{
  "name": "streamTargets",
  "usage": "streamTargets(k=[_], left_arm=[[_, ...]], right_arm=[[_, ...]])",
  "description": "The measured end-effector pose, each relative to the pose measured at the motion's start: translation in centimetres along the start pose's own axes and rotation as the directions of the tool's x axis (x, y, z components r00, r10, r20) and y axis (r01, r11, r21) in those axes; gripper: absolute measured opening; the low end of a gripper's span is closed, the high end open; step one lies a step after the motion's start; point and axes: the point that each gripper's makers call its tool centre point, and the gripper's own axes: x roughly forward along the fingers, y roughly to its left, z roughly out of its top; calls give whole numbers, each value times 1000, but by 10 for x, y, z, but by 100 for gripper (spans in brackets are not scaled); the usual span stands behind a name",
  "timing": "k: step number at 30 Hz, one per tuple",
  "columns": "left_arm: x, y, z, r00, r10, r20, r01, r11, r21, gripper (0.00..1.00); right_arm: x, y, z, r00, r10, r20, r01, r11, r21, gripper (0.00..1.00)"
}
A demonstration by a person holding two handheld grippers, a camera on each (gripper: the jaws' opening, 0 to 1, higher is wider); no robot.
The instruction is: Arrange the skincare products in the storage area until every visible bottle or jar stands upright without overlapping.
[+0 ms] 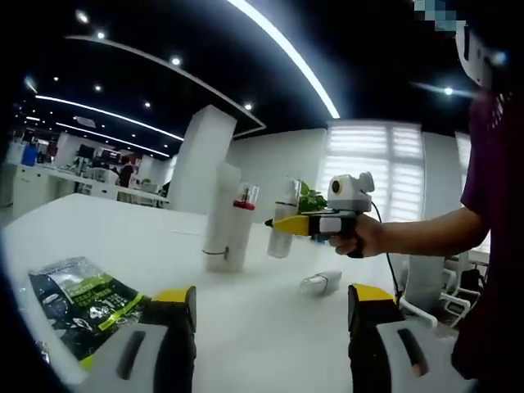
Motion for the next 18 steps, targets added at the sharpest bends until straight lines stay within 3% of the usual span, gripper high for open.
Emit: streamTargets(k=[7,13,18], left_arm=[[2,-7,-5,999,-32,-19,33,999,21,78],[0,1,-2,1000,4,-4,-4,1000,26,76],[0,1,-3,1000,0,-6,0,1000,24,76]], right_arm=[[36,8,-10,998,47,-49,-48,999,-23,23],[54,3,-27,991,67,-118,-74,996,-54,22],[63,2,-43,980,82,-181,-92,995,-48,22]])
